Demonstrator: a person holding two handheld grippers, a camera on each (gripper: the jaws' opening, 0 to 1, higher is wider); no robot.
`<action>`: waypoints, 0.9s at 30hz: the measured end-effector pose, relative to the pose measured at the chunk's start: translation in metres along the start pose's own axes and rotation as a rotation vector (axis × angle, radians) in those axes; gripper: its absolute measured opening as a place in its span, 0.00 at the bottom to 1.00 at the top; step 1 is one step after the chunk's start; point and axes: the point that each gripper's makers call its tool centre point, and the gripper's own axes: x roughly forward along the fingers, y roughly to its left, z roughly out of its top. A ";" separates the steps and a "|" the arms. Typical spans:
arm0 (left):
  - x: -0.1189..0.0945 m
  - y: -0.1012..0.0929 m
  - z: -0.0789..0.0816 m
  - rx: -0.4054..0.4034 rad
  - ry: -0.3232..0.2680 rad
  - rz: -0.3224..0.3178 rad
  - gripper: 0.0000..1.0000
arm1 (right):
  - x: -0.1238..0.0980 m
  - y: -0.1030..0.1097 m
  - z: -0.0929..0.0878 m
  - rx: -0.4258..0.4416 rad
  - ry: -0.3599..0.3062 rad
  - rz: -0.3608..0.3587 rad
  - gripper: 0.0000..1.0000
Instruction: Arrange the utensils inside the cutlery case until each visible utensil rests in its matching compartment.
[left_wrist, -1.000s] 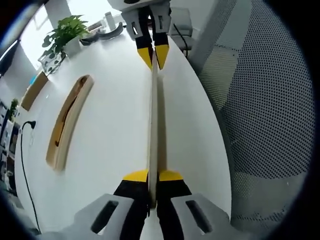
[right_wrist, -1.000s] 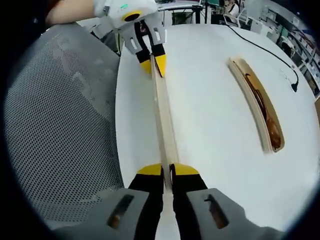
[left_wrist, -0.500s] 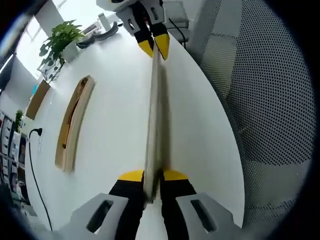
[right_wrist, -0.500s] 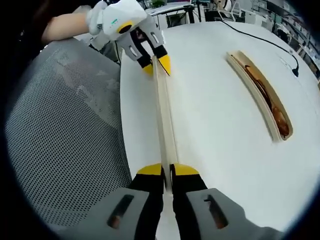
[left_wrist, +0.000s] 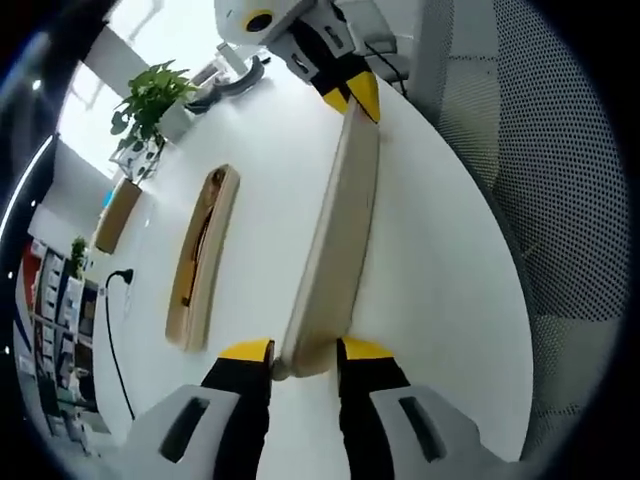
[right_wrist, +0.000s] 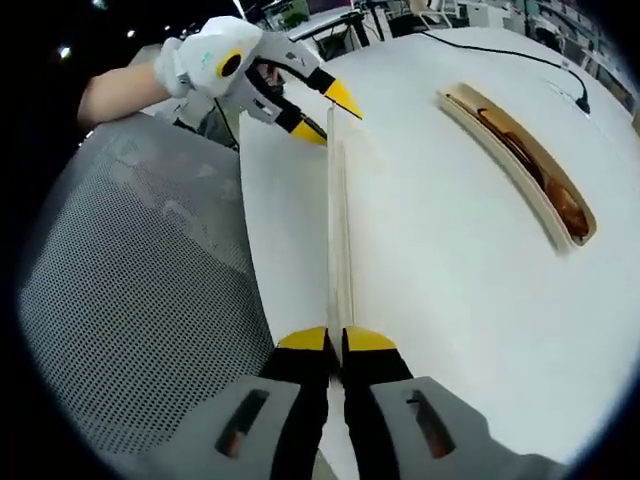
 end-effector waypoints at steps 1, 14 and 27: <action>-0.001 0.001 0.000 0.006 -0.002 0.006 0.26 | 0.001 0.003 -0.001 0.023 -0.008 0.020 0.00; -0.001 -0.001 -0.002 -0.229 -0.074 -0.031 0.28 | -0.001 0.013 -0.006 0.090 -0.068 0.089 0.00; 0.004 -0.024 -0.005 -0.400 -0.125 -0.155 0.23 | -0.003 0.009 -0.009 -0.005 -0.060 0.104 0.00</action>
